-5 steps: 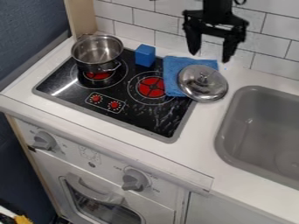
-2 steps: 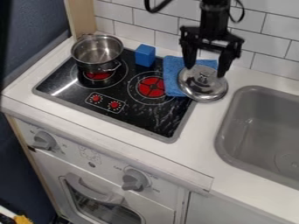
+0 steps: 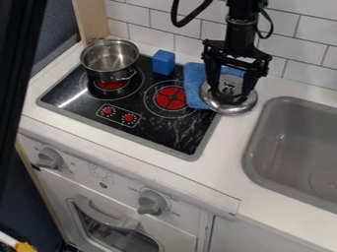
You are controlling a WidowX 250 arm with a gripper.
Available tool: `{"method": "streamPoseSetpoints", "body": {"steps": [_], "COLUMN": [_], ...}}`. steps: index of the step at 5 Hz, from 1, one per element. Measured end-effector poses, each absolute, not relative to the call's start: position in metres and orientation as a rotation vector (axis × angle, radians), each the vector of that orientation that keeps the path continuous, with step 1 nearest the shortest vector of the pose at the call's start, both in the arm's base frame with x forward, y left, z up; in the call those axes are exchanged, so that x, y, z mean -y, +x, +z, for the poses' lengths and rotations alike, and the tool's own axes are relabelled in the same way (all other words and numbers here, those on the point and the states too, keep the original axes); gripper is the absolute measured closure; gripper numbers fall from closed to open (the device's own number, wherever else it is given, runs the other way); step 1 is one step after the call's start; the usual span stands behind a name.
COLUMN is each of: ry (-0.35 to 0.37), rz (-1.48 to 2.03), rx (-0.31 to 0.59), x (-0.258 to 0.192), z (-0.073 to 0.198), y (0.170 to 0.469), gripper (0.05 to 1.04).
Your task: Cover the silver pot with the lid
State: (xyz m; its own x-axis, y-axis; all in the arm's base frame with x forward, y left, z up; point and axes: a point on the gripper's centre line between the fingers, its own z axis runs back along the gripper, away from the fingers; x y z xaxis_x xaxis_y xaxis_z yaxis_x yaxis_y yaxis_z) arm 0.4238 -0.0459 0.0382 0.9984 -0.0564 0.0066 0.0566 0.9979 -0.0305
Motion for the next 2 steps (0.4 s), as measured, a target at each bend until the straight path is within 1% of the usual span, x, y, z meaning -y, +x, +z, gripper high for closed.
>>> {"method": "streamPoseSetpoints", "body": {"steps": [1,2], "ry": [-0.016,-0.016], "rz": [-0.053,-0.056], "rx": [0.022,0.027], "x": [0.0436,0.0449], "z": [0.0368,0.0370], "y": [0.4260,0.4259], "gripper": [0.426,0.691]}}
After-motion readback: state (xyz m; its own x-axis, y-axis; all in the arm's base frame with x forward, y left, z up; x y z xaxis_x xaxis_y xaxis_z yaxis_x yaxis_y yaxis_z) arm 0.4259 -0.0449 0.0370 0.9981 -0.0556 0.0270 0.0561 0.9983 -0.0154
